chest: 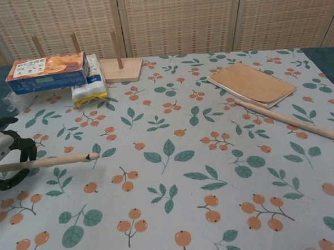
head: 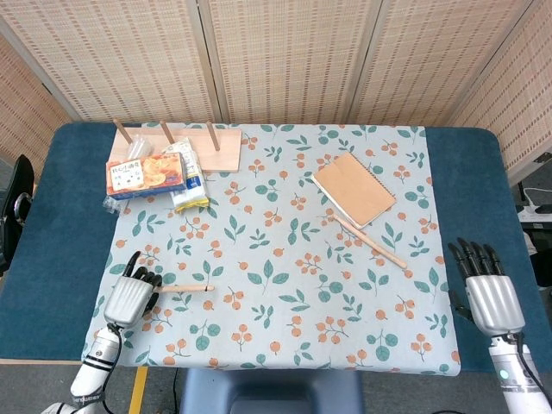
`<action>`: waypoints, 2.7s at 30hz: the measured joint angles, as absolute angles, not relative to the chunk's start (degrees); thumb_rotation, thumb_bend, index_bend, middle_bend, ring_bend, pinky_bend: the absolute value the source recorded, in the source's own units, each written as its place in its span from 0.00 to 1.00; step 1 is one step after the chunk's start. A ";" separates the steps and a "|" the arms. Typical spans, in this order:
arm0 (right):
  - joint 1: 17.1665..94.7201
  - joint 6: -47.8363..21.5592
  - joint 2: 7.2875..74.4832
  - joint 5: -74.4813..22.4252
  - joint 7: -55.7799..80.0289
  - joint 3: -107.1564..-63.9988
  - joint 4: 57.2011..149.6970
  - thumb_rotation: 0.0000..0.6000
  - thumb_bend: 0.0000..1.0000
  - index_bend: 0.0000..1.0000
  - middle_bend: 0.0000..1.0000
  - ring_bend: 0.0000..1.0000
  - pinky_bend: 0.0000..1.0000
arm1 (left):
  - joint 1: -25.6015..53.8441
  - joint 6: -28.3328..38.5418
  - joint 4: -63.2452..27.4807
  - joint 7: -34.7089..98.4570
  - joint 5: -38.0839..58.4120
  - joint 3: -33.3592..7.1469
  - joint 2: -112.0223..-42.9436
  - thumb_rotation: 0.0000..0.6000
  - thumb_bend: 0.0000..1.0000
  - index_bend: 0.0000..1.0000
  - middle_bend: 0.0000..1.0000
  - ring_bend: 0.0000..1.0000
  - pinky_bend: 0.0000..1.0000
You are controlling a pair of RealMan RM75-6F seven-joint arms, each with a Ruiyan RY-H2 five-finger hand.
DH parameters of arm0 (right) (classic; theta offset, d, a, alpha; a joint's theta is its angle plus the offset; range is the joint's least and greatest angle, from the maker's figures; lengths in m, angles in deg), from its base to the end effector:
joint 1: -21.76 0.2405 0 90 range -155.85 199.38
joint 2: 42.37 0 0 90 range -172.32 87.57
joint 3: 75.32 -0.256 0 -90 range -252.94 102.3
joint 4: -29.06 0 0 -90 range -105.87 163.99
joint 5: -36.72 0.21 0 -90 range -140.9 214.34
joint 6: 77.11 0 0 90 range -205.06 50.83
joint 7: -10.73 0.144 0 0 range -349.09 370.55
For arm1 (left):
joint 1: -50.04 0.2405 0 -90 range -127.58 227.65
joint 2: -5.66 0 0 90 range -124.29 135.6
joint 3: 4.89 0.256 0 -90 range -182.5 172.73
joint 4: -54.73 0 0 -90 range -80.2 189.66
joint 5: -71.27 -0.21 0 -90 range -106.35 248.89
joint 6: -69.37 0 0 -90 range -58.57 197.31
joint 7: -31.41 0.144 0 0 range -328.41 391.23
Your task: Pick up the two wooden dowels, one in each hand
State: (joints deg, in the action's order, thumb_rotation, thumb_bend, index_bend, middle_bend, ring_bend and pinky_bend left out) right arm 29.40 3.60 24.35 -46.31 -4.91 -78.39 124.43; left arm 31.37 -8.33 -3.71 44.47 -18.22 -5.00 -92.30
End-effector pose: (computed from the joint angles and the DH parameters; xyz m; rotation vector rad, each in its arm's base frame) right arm -0.2969 -0.1946 0.1323 1.4845 -0.8142 0.7460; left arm -0.2874 0.2460 -0.0147 -1.7295 -0.6239 -0.8272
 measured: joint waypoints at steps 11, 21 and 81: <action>38.85 -7.79 34.55 -36.33 -18.93 -83.34 120.33 1.00 0.34 0.00 0.09 0.00 0.00 | 32.70 -17.47 -4.97 33.97 -21.67 -5.89 -89.70 1.00 0.47 0.80 0.72 0.36 0.09; 48.83 -17.49 45.81 -19.25 -32.28 -87.49 108.52 1.00 0.34 0.04 0.13 0.00 0.00 | 33.58 -17.22 -6.49 34.78 -20.97 -5.88 -87.88 1.00 0.47 0.80 0.72 0.36 0.09; 52.68 -7.97 49.76 -22.18 -31.83 -79.65 102.74 1.00 0.35 1.00 0.92 0.70 0.30 | 33.21 -16.05 -8.61 34.45 -18.69 -8.43 -86.56 1.00 0.50 0.80 0.73 0.38 0.09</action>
State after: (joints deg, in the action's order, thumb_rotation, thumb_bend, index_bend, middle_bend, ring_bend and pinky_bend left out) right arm 52.68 -7.97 49.76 -22.18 -31.83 -79.65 102.74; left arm 33.21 -16.05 -8.61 34.45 -18.69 -8.43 -86.56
